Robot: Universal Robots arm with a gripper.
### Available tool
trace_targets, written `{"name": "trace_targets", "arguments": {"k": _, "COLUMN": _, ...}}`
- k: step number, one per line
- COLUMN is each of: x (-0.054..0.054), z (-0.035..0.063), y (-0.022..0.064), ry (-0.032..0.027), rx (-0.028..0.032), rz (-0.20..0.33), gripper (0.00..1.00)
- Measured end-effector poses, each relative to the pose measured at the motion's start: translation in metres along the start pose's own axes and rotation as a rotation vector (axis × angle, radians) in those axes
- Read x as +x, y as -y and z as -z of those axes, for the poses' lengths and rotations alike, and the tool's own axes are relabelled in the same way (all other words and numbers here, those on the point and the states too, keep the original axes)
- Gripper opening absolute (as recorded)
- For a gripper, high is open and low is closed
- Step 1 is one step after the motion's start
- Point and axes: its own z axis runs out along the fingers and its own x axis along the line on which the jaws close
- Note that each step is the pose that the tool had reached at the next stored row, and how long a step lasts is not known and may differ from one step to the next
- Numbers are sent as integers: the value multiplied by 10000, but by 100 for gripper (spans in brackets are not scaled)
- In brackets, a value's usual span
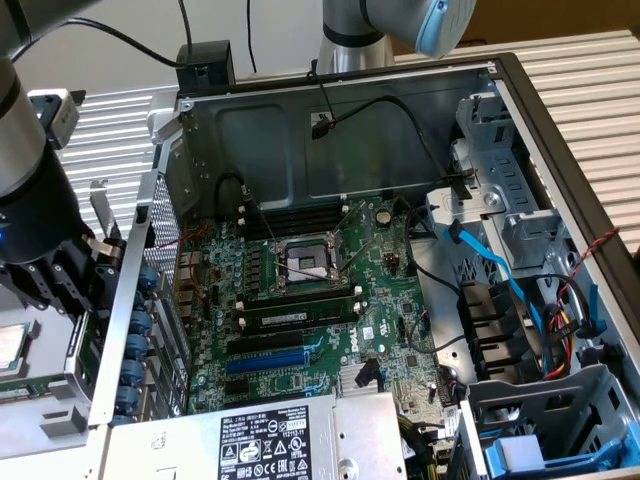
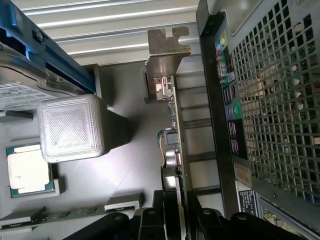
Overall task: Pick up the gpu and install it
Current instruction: 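Pick up the gpu and move the gpu toward the slot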
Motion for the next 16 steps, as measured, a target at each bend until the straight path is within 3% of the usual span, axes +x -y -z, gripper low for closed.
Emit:
{"name": "trace_targets", "arguments": {"k": 9, "x": 17, "z": 239, "y": -10, "ry": -6, "rx": -39, "rz": -1, "gripper": 29}}
{"name": "trace_targets", "arguments": {"k": 16, "x": 28, "z": 245, "y": -3, "ry": -4, "rx": -52, "rz": -2, "gripper": 29}}
